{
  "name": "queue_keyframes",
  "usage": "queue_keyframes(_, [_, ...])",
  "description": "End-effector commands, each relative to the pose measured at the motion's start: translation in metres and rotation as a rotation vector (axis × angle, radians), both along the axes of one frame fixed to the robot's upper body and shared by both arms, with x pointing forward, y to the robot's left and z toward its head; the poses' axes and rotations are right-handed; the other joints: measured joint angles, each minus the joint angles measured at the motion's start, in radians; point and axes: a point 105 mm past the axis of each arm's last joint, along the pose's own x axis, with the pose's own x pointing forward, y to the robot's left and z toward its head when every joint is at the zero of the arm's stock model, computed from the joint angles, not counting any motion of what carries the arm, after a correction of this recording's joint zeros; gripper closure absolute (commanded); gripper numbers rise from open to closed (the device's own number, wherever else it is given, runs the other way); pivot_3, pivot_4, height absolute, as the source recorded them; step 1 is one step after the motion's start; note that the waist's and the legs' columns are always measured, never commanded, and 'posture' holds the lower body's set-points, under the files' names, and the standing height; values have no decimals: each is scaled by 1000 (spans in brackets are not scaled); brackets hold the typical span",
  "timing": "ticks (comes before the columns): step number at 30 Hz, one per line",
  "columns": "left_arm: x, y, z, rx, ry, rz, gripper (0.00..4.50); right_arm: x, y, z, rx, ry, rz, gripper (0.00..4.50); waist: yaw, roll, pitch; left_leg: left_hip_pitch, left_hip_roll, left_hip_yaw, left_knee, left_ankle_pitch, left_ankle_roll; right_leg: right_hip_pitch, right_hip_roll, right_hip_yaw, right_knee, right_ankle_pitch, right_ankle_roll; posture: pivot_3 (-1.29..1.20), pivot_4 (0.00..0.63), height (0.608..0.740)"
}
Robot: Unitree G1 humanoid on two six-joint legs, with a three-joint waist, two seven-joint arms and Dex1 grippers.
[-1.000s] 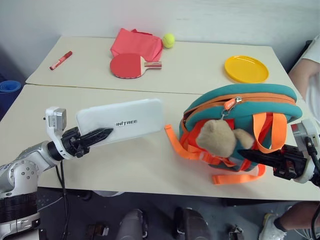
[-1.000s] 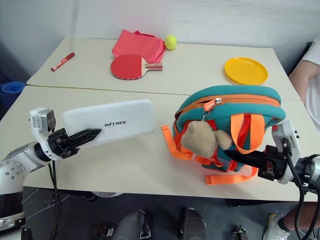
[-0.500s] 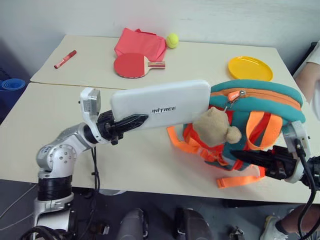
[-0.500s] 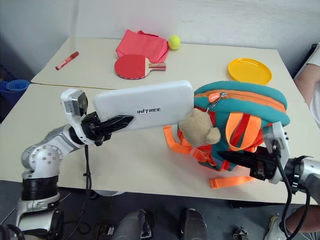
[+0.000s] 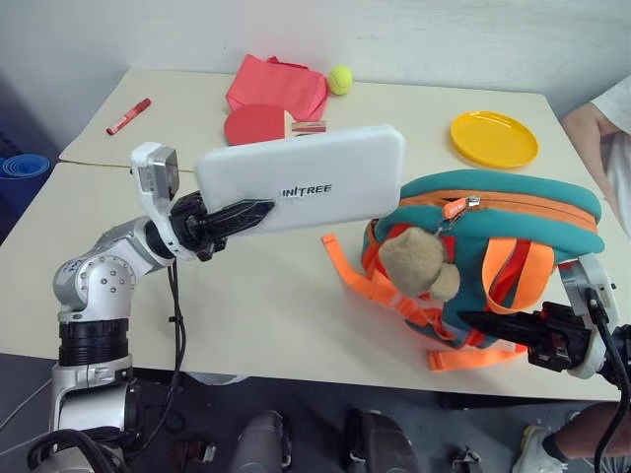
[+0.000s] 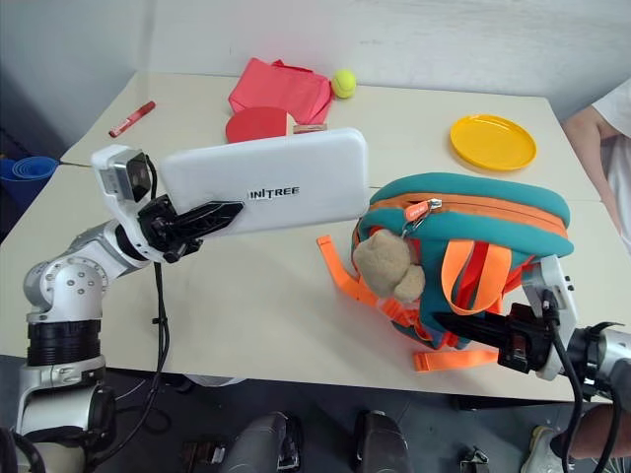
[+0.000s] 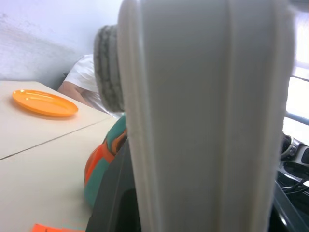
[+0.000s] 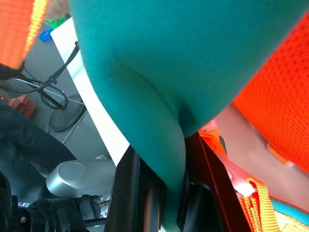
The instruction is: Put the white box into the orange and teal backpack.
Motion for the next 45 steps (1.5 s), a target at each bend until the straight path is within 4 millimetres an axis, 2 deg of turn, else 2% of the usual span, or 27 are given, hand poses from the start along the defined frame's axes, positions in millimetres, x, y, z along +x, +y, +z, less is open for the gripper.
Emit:
queue_keyframes(1, [2,-12,10,-8,-86,-16,3182,-5,4,4,-4,-9,31,4479,0,0,0,0,0,0,0,0,0,0,0,0,0,0,0,0,150,740])
queue_keyframes(4, [-2,-21,11,-8,-136,-64,3182,-2,5,4,-12,-30,22,4479,-2,0,0,0,0,0,0,0,0,0,0,0,0,0,0,0,150,740])
queue_keyframes(9, [-2,-25,-2,92,-162,-83,3182,0,6,3,-10,-42,18,4479,-3,0,0,0,0,0,0,0,0,0,1,0,0,0,0,0,150,740])
queue_keyframes(12, [1,-27,-12,179,-216,-73,3182,-1,7,4,-7,-40,20,4479,-3,0,0,0,0,0,1,0,0,0,1,0,0,0,0,0,150,740])
queue_keyframes(14, [4,-33,-28,326,-270,-72,3182,-2,6,6,1,-39,19,4479,-1,0,0,0,0,0,1,0,0,0,0,0,0,0,0,0,150,740])
queue_keyframes(16, [9,-38,-35,426,-286,-62,3182,-1,5,9,2,-41,21,4479,-1,0,0,0,0,0,1,0,0,1,0,0,0,0,0,0,150,740])
queue_keyframes(18, [8,-45,-29,443,-309,-79,3182,-1,5,12,10,-44,22,4479,-1,0,0,0,0,0,1,0,0,1,0,0,0,0,0,0,150,740])
queue_keyframes(22, [22,-59,-24,565,-375,-39,3182,0,5,17,16,-42,27,4479,2,0,0,0,0,-1,1,0,1,1,-1,-1,0,0,0,0,150,740])
queue_keyframes(27, [34,-82,-8,660,-483,-14,3182,0,5,20,11,-40,31,4479,6,0,0,0,-1,-1,2,0,3,3,-1,-1,-1,1,2,0,150,740])
queue_keyframes(31, [47,-78,19,673,-590,39,3182,-3,4,25,13,-31,42,4479,9,0,0,0,-1,-1,3,0,4,3,-1,-2,-2,1,3,0,150,740])
queue_keyframes(34, [60,-64,32,634,-611,105,3182,-7,9,44,115,-34,72,4479,5,0,0,0,-1,-1,2,0,4,3,-2,-2,-2,2,3,0,150,740])
queue_keyframes(39, [78,-51,33,608,-617,176,3182,-9,19,75,284,-57,109,4479,-4,-1,0,0,0,-2,2,0,4,3,-1,-2,-2,2,3,0,150,740])
queue_keyframes(41, [79,-53,31,600,-619,158,3182,-10,21,77,309,-49,113,4479,-4,-2,1,-1,0,-2,2,0,4,1,-1,-2,-2,2,3,0,150,740])
queue_keyframes(45, [63,-68,29,489,-598,8,3182,-11,22,72,294,-16,98,4479,-2,-2,1,-6,-1,-2,4,1,5,-2,-1,-3,0,2,3,0,150,740])
